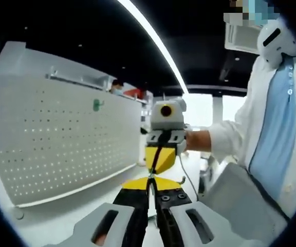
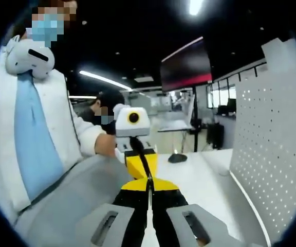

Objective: Insert the hook assembly into the mounting plate slot until the hook locks in place.

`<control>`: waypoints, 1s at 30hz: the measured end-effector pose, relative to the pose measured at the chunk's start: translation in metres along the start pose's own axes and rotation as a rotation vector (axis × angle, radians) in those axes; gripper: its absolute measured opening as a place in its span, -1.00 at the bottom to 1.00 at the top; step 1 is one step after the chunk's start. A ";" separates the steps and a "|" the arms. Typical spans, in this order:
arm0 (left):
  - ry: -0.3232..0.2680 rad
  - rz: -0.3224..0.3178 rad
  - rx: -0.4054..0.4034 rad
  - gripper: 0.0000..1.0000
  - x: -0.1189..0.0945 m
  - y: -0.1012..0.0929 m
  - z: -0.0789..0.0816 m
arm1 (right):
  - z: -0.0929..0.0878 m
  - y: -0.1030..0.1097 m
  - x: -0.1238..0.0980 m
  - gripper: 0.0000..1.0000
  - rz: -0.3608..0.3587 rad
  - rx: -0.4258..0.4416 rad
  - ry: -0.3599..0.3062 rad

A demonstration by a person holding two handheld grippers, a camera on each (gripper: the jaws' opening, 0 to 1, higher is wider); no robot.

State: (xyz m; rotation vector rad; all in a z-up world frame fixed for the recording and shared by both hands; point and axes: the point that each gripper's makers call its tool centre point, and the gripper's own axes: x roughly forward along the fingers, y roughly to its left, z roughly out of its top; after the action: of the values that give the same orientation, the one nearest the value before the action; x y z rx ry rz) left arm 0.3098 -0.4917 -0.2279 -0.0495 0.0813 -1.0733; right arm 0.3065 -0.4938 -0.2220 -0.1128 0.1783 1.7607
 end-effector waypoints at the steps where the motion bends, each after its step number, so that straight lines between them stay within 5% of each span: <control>1: 0.003 -0.004 -0.004 -0.95 0.000 -0.001 -0.001 | 0.000 0.000 0.000 -1.00 0.001 0.002 0.000; 16: 0.048 0.055 -0.031 -0.97 -0.001 0.011 -0.012 | -0.009 -0.014 0.003 -0.99 -0.072 0.040 0.037; 30: 0.096 0.125 -0.072 -0.97 0.005 0.023 -0.019 | 0.000 -0.036 -0.010 -0.92 -0.328 -0.060 0.062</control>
State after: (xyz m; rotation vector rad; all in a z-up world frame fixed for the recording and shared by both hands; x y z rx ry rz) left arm 0.3303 -0.4851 -0.2490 -0.0572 0.2069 -0.9475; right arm 0.3434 -0.4965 -0.2220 -0.2275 0.1435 1.4364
